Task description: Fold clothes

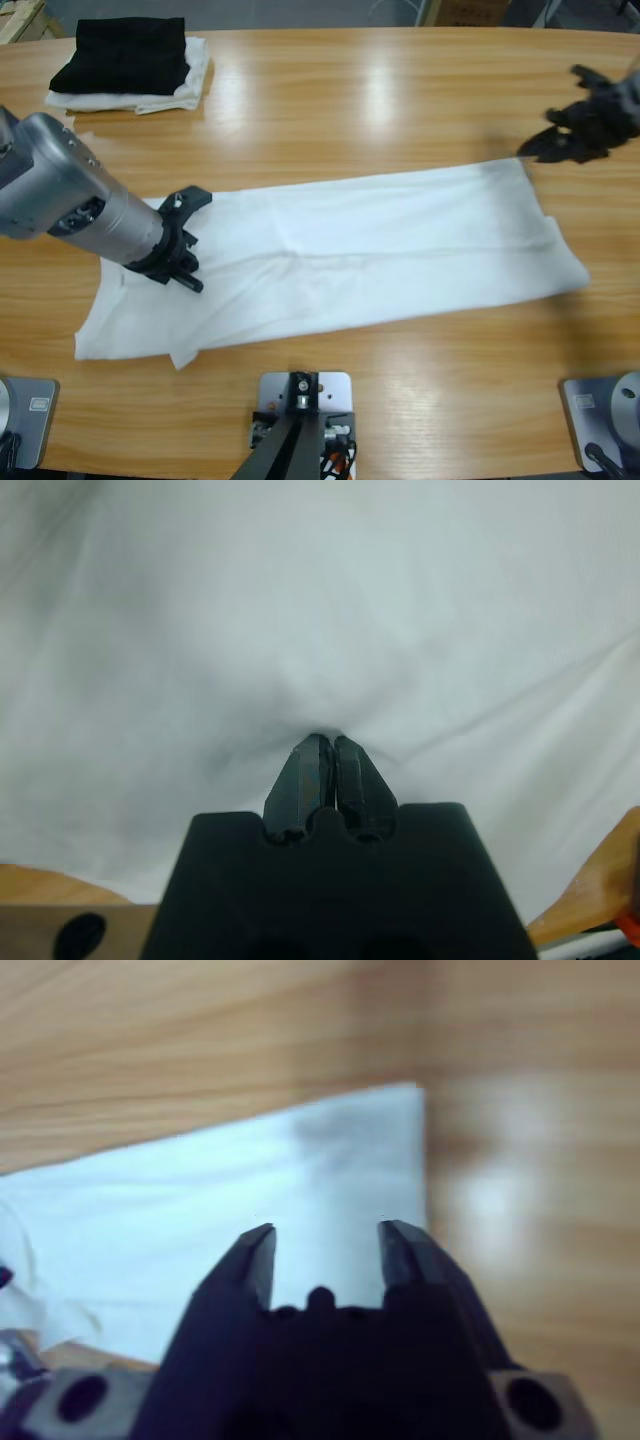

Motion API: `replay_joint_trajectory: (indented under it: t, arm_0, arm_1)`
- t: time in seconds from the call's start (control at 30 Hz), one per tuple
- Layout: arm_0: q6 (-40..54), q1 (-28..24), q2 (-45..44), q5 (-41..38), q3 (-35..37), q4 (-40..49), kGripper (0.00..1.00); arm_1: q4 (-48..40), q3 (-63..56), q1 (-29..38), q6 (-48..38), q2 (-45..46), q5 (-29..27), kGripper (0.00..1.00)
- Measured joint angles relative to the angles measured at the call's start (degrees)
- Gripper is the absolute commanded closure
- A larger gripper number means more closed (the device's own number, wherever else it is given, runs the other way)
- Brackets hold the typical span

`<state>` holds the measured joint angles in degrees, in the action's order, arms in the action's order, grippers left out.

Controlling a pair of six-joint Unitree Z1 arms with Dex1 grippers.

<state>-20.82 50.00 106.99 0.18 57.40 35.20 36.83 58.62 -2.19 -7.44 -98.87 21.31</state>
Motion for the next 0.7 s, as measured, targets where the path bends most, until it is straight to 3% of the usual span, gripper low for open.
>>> replay_joint_trajectory:
  t: [0.13,0.37,0.53,0.57,0.6,0.63,0.7]
  arm_0:
    - [1.21,-2.71,0.77,0.72,1.36,1.25,1.000]
    - [8.15,-12.65,1.85,1.58,3.22,2.39,1.000]
    - [9.30,-14.26,2.14,1.66,3.75,3.52,0.992]
    - [9.30,-14.26,2.15,1.66,3.77,3.55,0.644]
    - [9.30,-14.26,2.18,1.65,3.85,3.59,0.234]
    - [9.30,-14.26,2.26,1.60,4.00,3.67,0.047]
    - [9.30,-14.36,2.48,0.62,4.60,4.12,0.014]
  arm_1:
    - [-5.37,-8.61,-3.43,-3.95,2.06,0.98,0.000]
    - [-20.05,-23.36,-3.64,-19.44,5.84,1.13,0.000]
    - [-22.67,-25.96,-3.64,-24.94,7.52,2.05,0.000]
    - [-22.90,-26.33,-3.48,-25.64,7.72,2.50,0.000]
    - [-23.09,-26.65,-3.14,-26.34,7.86,3.01,0.000]
    - [-23.28,-26.92,-2.70,-27.04,7.95,3.41,0.000]
    - [-23.45,-27.43,-1.14,-28.81,8.10,4.31,0.000]
